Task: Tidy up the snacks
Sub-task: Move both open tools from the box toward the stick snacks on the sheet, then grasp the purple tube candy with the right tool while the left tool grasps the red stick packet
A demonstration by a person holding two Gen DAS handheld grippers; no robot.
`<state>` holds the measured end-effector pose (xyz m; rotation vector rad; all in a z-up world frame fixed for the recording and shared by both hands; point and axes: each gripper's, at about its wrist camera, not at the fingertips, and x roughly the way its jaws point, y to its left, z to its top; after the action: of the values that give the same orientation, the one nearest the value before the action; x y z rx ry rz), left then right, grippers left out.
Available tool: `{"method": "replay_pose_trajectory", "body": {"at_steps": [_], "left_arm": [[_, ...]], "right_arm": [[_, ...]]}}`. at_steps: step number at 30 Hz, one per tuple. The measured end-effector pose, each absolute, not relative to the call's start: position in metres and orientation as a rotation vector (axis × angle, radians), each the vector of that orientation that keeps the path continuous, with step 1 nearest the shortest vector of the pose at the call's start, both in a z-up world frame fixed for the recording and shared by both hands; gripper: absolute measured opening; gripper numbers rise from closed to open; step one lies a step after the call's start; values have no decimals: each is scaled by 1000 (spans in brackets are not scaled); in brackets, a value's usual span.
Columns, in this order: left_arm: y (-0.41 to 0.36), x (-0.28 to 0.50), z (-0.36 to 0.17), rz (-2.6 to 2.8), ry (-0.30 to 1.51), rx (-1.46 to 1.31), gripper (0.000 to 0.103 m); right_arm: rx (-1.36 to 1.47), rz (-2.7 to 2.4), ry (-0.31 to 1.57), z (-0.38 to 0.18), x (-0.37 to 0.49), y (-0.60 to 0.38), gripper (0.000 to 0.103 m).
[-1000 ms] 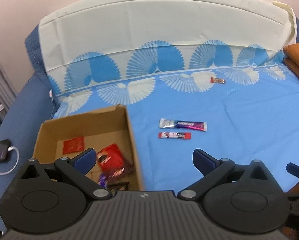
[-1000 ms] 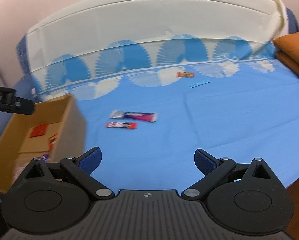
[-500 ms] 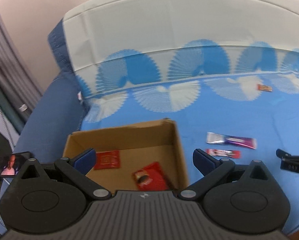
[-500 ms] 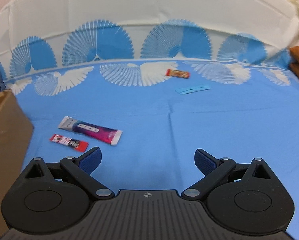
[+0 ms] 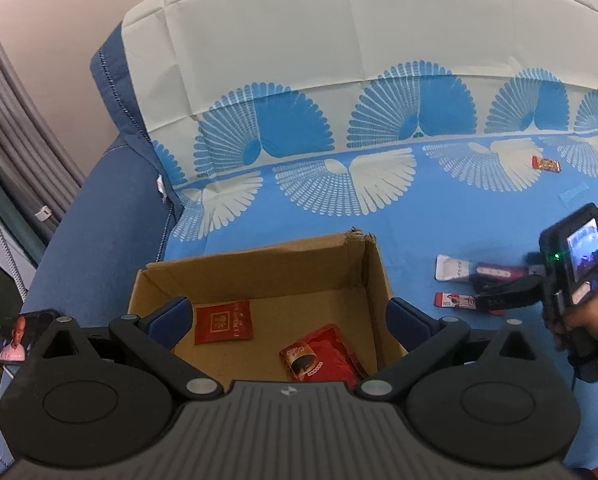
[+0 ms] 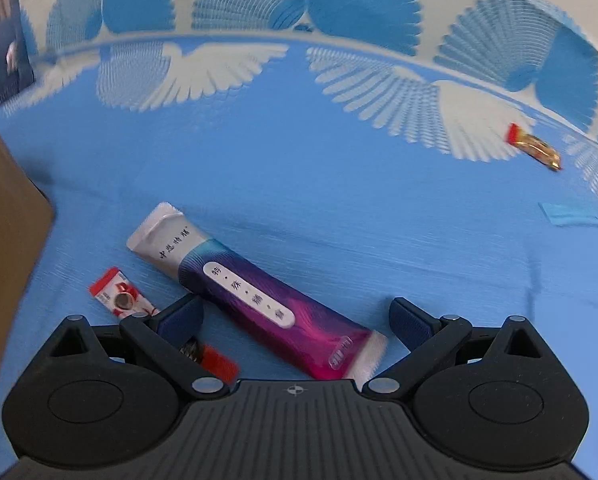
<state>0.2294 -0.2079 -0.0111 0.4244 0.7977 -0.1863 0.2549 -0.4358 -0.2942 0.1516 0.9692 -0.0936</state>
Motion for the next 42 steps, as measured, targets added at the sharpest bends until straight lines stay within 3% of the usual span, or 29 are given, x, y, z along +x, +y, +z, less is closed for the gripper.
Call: {"method": "replay_pose_trajectory", "body": {"at_steps": [2,3,6,7,9,16,24,31,38,41,42], "left_arm": [[-214,231,-12,-200,793,429,103],[-217,232,-12,-210,793,430,103],[-231,233,-10,-265,793,424,103],[-237,232,-10,-287,789,425,103],[-252,229,-9,-336,770,441,103],[-312,219,-29,-550,742,572,103],[-395,239,-102,-816,925,807,103],[-432,287,-190,-812,1052,1000,103],[-428,310,-231,-763,1122,1099,102],[-420,315,-235,-772,1150,1071,90],[-420,316,-232,-810,1187,1036,65]], "right_arm": [[142,-94,937,-295,257,-434,101],[142,-96,922,-294,256,-434,94],[137,-102,866,-290,246,-437,51],[135,-100,865,-289,244,-439,42],[168,-109,885,-287,237,-451,38],[308,-384,1033,-282,155,-510,38],[398,-476,1023,-286,81,-524,40],[394,-478,1006,-289,85,-528,61],[367,-455,997,-295,92,-531,82],[360,-454,994,-298,95,-531,86],[356,-454,993,-298,96,-530,85]]}}
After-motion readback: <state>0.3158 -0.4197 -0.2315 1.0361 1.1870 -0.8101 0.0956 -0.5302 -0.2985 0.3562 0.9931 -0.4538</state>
